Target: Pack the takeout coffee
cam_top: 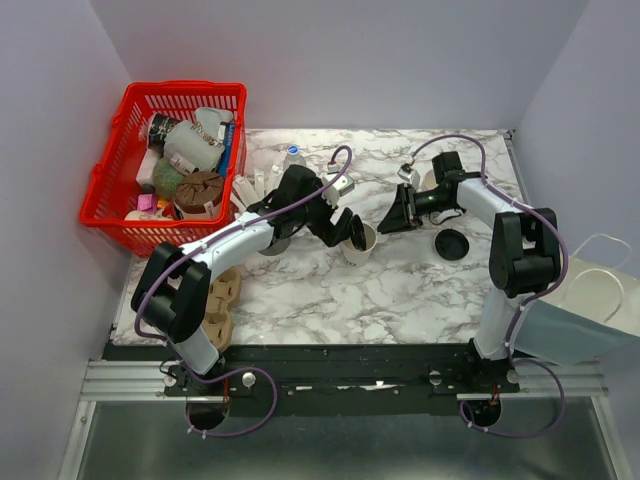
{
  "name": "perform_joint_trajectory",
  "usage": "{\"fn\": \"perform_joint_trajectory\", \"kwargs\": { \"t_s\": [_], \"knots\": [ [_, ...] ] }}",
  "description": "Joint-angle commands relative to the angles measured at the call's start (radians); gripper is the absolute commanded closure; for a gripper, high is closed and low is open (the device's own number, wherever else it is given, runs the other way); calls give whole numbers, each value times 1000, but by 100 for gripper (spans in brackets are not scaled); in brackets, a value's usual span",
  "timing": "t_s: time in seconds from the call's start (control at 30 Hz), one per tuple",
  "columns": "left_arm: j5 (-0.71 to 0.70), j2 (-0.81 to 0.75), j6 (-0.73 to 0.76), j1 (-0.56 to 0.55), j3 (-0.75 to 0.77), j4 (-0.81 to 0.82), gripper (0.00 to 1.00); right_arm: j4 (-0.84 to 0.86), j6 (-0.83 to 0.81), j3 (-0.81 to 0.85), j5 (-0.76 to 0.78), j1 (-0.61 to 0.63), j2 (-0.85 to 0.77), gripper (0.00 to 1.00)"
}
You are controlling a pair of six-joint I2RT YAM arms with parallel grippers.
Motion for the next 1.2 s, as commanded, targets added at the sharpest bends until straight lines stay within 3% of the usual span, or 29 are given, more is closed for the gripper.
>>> {"fn": "perform_joint_trajectory", "kwargs": {
  "t_s": [0.0,0.17,0.47,0.6,1.17],
  "knots": [
    [30,-23,-6,-7,13,29,5,-32,-65,51,19,-3,-5,60],
    [27,-23,-7,-9,10,29,5,-86,-249,116,16,-1,-93,59],
    [36,-14,-23,-7,22,34,5,127,-364,-116,114,129,-346,48],
    [33,-14,-27,-7,19,31,5,200,-348,-182,267,218,-418,47],
    [27,-18,-41,-9,9,31,5,246,-294,-193,281,299,-377,46]
  ]
}}
